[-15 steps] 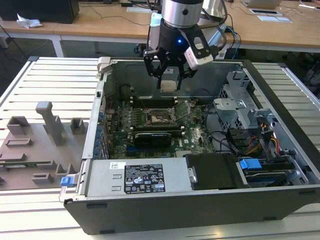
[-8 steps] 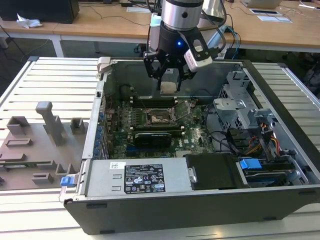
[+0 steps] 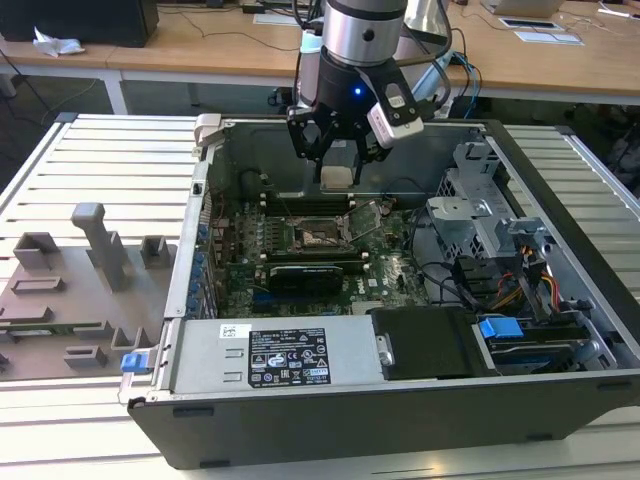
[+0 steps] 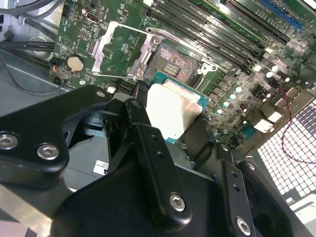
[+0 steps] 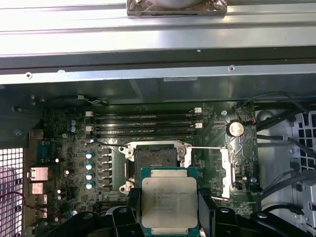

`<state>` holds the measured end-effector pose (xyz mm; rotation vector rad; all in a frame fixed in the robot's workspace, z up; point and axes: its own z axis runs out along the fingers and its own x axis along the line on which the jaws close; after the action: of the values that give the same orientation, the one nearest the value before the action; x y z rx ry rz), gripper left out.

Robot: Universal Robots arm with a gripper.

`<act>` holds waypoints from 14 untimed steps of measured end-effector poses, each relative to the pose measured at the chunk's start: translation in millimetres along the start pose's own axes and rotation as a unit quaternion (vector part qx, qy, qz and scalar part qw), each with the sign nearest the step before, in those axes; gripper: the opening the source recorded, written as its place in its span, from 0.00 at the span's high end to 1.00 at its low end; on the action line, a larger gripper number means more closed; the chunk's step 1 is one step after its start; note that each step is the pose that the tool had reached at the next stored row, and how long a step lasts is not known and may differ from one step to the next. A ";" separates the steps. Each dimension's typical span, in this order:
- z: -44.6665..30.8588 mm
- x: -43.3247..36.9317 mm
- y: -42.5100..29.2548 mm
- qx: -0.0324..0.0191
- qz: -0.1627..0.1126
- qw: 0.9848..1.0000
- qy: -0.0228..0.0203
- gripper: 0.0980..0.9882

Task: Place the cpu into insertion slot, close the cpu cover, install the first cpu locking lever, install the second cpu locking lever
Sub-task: 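Place the cpu into insertion slot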

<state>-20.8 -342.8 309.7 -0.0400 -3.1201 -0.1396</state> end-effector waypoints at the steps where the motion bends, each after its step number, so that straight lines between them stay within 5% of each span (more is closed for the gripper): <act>1: 0.5 0.0 0.0 0.000 0.000 1.000 0.000 0.50; 14: 9.0 -0.2 -0.8 0.000 0.000 1.000 0.000 0.50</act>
<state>-20.8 -342.9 300.7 -0.0399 -3.1200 -0.1396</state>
